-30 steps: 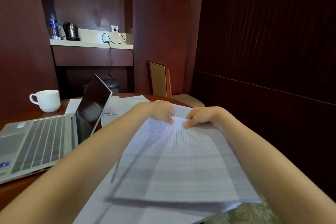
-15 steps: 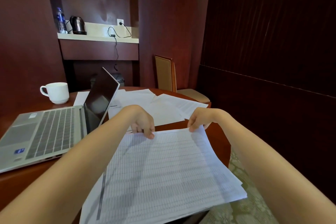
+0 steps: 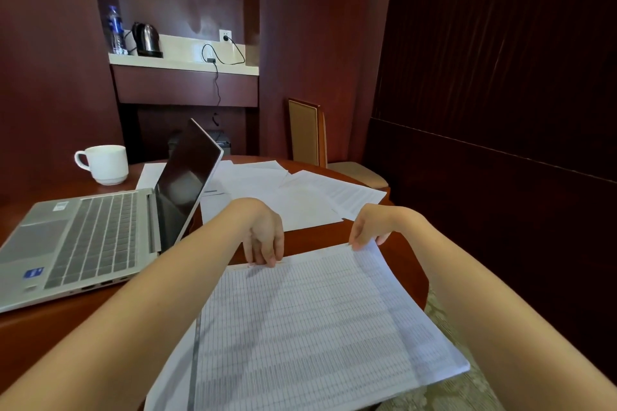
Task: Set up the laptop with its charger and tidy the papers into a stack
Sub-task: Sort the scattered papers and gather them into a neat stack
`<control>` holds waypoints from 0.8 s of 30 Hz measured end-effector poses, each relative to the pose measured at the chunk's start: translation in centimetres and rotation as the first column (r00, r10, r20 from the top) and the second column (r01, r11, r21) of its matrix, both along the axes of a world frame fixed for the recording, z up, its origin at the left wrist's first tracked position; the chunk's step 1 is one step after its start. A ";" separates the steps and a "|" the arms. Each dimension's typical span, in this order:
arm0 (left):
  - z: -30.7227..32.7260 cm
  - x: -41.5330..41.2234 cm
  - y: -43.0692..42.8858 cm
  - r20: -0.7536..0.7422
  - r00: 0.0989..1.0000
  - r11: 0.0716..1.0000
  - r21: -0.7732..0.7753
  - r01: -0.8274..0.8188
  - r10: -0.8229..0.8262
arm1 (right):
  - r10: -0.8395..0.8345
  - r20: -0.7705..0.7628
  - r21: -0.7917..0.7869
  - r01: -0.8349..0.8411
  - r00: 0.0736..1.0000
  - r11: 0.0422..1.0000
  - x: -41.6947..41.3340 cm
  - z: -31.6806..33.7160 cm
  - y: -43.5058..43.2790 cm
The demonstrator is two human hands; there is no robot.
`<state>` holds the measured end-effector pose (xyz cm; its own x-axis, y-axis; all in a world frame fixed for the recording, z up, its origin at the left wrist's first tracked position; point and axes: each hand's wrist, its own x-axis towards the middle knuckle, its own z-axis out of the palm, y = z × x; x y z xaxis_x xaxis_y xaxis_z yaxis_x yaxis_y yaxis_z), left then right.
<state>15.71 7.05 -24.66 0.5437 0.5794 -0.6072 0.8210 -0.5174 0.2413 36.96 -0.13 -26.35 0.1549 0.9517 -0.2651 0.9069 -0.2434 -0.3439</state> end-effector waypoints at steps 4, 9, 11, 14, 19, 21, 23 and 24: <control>-0.5 0.1 0.4 0.007 0.999 0.995 0.089 0.043 -0.044 | -0.002 0.023 -0.017 0.003 1.000 1.000 -0.5 -0.1 0.4; -0.9 0.4 0.8 0.050 0.998 0.995 0.096 0.034 -0.039 | -0.015 -0.049 0.055 0.017 0.999 0.998 -0.5 0.0 1.1; -1.2 0.5 1.2 0.088 0.996 0.993 0.116 0.019 -0.029 | -0.013 -0.060 0.038 0.016 0.998 0.999 -0.6 -0.1 1.1; -1.4 0.7 1.5 0.084 0.995 0.991 0.131 0.036 -0.047 | -0.021 -0.055 0.002 0.021 0.998 1.000 -0.7 -0.4 1.2; -2.2 1.4 3.0 0.090 0.993 0.934 0.356 0.038 -0.074 | -0.116 -0.080 0.070 0.122 0.990 0.990 -0.1 -0.4 2.1; -2.7 1.7 3.7 0.063 0.996 0.899 0.436 0.034 -0.069 | -0.158 -0.096 0.141 0.171 0.983 0.975 0.2 -0.9 2.8; -3.2 2.0 3.8 0.035 0.996 0.884 0.465 0.052 -0.077 | -0.187 -0.103 0.203 0.205 0.977 0.958 0.3 -1.7 3.4; -3.5 2.1 3.8 0.029 0.996 0.878 0.475 0.060 -0.083 | -0.199 -0.111 0.234 0.220 0.974 0.947 0.3 -2.2 3.7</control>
